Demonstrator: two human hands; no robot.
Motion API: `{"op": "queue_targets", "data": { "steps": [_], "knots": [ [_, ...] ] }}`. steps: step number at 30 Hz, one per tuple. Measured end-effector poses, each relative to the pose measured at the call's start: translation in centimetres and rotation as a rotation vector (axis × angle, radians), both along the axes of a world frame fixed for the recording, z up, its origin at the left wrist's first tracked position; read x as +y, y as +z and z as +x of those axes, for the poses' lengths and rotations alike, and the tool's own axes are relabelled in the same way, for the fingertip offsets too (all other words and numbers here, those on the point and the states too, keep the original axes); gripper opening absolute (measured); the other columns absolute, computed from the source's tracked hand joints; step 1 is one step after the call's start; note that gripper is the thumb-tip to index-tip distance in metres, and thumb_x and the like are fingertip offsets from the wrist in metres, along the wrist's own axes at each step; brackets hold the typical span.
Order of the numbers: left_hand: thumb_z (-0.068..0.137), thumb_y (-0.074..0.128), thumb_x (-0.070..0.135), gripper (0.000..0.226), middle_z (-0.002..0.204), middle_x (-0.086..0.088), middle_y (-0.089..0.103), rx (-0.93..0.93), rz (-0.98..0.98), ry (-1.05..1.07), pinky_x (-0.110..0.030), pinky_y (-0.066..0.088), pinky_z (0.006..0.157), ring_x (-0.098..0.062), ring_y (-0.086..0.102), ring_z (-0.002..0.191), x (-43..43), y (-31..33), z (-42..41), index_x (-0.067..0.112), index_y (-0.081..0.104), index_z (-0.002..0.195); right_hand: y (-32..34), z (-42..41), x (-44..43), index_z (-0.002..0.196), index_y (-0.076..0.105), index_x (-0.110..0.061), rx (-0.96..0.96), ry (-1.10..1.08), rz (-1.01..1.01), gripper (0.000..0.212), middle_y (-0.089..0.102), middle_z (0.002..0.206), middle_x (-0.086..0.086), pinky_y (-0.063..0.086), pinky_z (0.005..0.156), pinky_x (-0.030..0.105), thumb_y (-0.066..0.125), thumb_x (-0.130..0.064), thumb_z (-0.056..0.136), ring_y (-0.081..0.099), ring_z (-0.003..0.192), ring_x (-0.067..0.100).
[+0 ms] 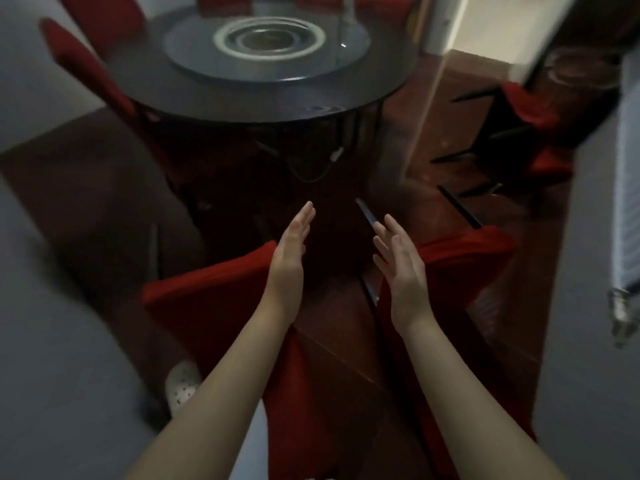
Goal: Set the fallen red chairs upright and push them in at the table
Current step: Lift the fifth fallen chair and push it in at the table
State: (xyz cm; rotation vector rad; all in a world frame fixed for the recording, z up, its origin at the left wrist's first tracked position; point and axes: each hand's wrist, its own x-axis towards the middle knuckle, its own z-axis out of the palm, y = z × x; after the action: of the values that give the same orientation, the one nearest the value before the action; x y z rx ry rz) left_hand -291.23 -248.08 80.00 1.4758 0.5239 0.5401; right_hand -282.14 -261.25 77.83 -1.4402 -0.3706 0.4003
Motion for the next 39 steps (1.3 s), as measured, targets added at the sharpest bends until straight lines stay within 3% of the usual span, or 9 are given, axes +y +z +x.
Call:
{"op": "queue_targets", "data": {
  "steps": [6, 12, 17, 20, 26, 30, 35, 39],
  "knots": [
    [0.093, 0.026, 0.066, 0.056, 0.145, 0.023, 0.043, -0.052, 0.050, 0.246, -0.027, 0.026, 0.112, 0.008, 0.036, 0.133, 2.1, 1.4, -4.7, 0.042, 0.041, 0.141, 2.0, -0.6, 5.5, 0.138, 0.045, -0.036, -0.058, 0.265, 0.019, 0.038, 0.053, 0.140, -0.009, 0.039, 0.109, 0.033, 0.036, -0.042, 0.101, 0.048, 0.130, 0.006],
    [0.089, 0.023, 0.067, 0.055, 0.147, 0.017, 0.042, -0.018, -0.096, 0.496, -0.043, 0.021, 0.119, -0.002, 0.034, 0.137, 2.5, 3.3, -10.7, 0.046, 0.040, 0.137, 2.6, -3.9, 6.4, 0.141, 0.041, -0.034, 0.020, 0.392, -0.002, 0.039, 0.050, 0.143, -0.007, 0.037, 0.111, 0.035, 0.034, -0.038, 0.103, 0.045, 0.133, 0.012],
    [0.089, 0.023, 0.069, 0.052, 0.144, 0.022, 0.044, 0.018, -0.082, 0.578, -0.032, 0.023, 0.114, 0.005, 0.036, 0.134, 2.4, 0.0, -13.1, 0.051, 0.041, 0.134, -0.9, -5.6, 8.1, 0.143, 0.040, -0.030, 0.097, 0.447, -0.002, 0.038, 0.048, 0.143, -0.005, 0.039, 0.106, 0.030, 0.033, -0.033, 0.105, 0.046, 0.131, 0.012],
    [0.086, 0.024, 0.071, 0.055, 0.144, 0.022, 0.043, 0.019, -0.082, 0.629, -0.033, 0.022, 0.115, 0.003, 0.035, 0.134, 2.3, -1.0, -14.1, 0.049, 0.041, 0.134, -2.0, -6.8, 9.5, 0.144, 0.039, -0.029, 0.125, 0.496, -0.012, 0.040, 0.049, 0.139, -0.009, 0.041, 0.101, 0.026, 0.033, -0.033, 0.105, 0.048, 0.129, 0.010],
    [0.093, 0.023, 0.065, 0.044, 0.141, 0.024, 0.043, 0.040, -0.072, 0.614, -0.030, 0.021, 0.114, 0.007, 0.036, 0.133, 2.0, 1.3, -14.9, 0.050, 0.041, 0.131, -1.2, -5.5, 9.7, 0.148, 0.033, -0.029, 0.145, 0.551, -0.074, 0.044, 0.045, 0.146, -0.003, 0.036, 0.109, 0.034, 0.031, -0.038, 0.105, 0.042, 0.135, 0.017],
    [0.087, 0.022, 0.061, 0.057, 0.141, 0.020, 0.041, 0.060, -0.075, 0.662, -0.036, 0.018, 0.117, 0.000, 0.034, 0.135, 1.4, 2.9, -13.7, 0.042, 0.037, 0.138, -1.0, -5.1, 7.8, 0.148, 0.033, -0.030, 0.166, 0.553, -0.088, 0.044, 0.043, 0.149, -0.002, 0.031, 0.114, 0.039, 0.031, -0.037, 0.105, 0.040, 0.137, 0.017],
    [0.102, 0.019, 0.046, 0.040, 0.139, 0.018, 0.042, 0.042, -0.113, 0.764, -0.037, 0.018, 0.116, -0.002, 0.035, 0.133, -1.5, -0.1, -12.1, 0.040, 0.037, 0.138, -2.2, -4.0, 6.5, 0.150, 0.031, -0.026, 0.178, 0.600, -0.061, 0.045, 0.040, 0.151, 0.002, 0.029, 0.115, 0.037, 0.030, -0.035, 0.106, 0.037, 0.139, 0.018],
    [0.100, 0.019, 0.050, 0.042, 0.141, 0.019, 0.041, 0.050, -0.144, 0.799, -0.034, 0.020, 0.110, -0.001, 0.034, 0.132, -3.8, -2.9, -11.8, 0.044, 0.038, 0.137, -3.5, -4.1, 5.6, 0.150, 0.030, -0.026, 0.177, 0.644, -0.067, 0.045, 0.038, 0.152, -0.001, 0.030, 0.113, 0.035, 0.030, -0.035, 0.106, 0.036, 0.139, 0.017]
  ]
}}
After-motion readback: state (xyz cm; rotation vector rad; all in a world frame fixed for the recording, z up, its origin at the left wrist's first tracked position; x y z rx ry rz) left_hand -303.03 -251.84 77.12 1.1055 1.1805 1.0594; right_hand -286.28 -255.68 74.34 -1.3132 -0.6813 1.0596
